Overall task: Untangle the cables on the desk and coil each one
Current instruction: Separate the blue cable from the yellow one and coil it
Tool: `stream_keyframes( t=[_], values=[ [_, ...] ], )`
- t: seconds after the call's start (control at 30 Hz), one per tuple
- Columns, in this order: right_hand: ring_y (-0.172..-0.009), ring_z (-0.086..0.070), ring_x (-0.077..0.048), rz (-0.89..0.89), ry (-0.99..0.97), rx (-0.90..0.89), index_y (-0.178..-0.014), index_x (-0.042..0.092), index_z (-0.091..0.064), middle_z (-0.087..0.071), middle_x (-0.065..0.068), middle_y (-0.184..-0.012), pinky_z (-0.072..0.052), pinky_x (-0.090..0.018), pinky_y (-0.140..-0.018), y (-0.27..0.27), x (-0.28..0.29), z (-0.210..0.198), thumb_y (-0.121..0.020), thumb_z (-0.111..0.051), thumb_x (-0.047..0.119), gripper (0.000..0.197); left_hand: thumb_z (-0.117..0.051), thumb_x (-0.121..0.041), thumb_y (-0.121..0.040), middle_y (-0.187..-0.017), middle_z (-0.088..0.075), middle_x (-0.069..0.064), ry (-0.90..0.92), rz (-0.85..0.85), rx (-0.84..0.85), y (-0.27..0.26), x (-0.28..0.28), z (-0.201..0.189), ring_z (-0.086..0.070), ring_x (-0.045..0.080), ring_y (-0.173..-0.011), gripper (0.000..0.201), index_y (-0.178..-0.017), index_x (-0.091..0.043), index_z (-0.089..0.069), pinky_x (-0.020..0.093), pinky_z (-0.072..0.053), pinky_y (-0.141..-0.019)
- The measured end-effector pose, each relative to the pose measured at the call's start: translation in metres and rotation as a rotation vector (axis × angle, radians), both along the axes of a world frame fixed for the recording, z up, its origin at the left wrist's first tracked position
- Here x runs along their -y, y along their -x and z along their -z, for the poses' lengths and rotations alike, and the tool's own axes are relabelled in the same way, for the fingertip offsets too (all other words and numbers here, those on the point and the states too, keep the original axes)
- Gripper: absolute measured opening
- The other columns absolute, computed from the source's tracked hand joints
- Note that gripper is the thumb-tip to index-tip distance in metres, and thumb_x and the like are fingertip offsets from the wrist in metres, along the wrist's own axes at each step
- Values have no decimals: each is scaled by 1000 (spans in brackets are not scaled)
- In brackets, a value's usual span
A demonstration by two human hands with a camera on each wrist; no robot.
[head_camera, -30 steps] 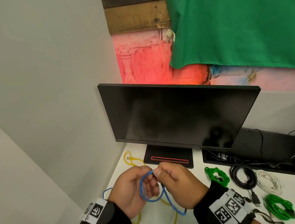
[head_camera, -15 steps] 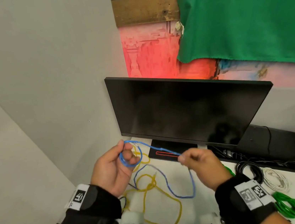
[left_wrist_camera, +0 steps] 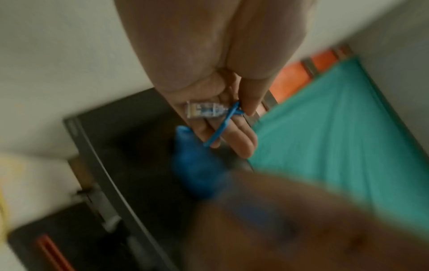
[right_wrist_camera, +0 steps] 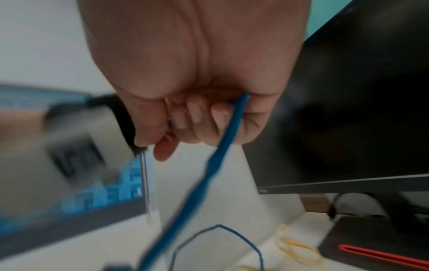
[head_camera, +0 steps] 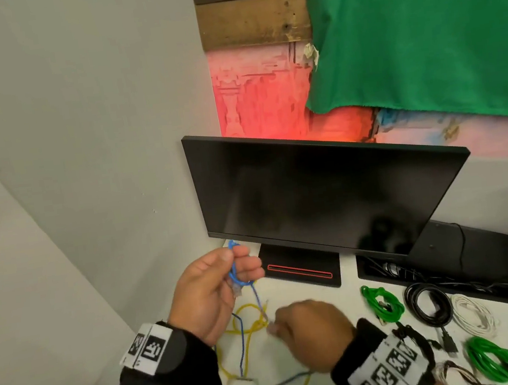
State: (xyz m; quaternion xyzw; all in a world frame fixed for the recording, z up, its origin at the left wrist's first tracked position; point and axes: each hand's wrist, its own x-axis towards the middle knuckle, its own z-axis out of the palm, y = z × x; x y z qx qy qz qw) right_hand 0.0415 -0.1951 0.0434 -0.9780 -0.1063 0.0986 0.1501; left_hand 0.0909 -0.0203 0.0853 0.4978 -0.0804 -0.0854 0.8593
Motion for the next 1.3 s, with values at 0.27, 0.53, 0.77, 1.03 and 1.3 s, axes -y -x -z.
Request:
stream_keyframes(
  t=[0.27, 0.53, 0.77, 1.03, 1.3],
  values=[
    [-83, -65, -8, -204, -772, 110, -82, 27, -65, -68, 11, -81, -52, -38, -79, 10, 2, -43, -94, -59, 30, 14, -48, -29, -91, -55, -62, 4, -588, 310, 204, 20, -4, 13, -54, 19, -51, 33, -75, -6, -66, 25, -46, -60],
    [-51, -47, -4, 145, -695, 136, -63, 24, -56, -51, 12, -54, -45, -25, -52, -6, 26, -32, -63, -67, 72, 48, -49, -54, -85, -50, -47, -7, -685, 363, 201, 17, -4, 10, -43, 7, -48, 40, -64, -25, -67, 25, -46, -62],
    [-67, -70, -33, 83, -1251, -443, -79, 23, -64, -65, -10, -74, -58, -38, -65, -8, 78, -28, -83, -72, 35, 15, -53, -49, -91, -48, -46, -6, -714, 184, 97, 3, -22, 0, -42, 7, -47, 45, -57, -20, -59, 33, -45, -67],
    [-45, -40, -7, 592, -828, 511, -65, 30, -50, -46, 11, -51, -38, -22, -48, -33, 83, -1, -82, -76, 40, 33, -70, -21, -75, -40, -35, 2, -324, 497, -144, 16, -14, -8, -36, 15, -32, 21, -63, -7, -61, 30, -50, -56],
    [-74, -54, -17, 119, -277, 150, -76, 27, -44, -53, 9, -73, -42, -35, -66, -3, 15, 28, -89, -57, 57, 36, -69, -15, -80, -94, -71, 25, 284, 170, -123, 4, 0, -3, -72, 34, -85, 31, -99, 9, -72, 35, -58, -74]
  ],
)
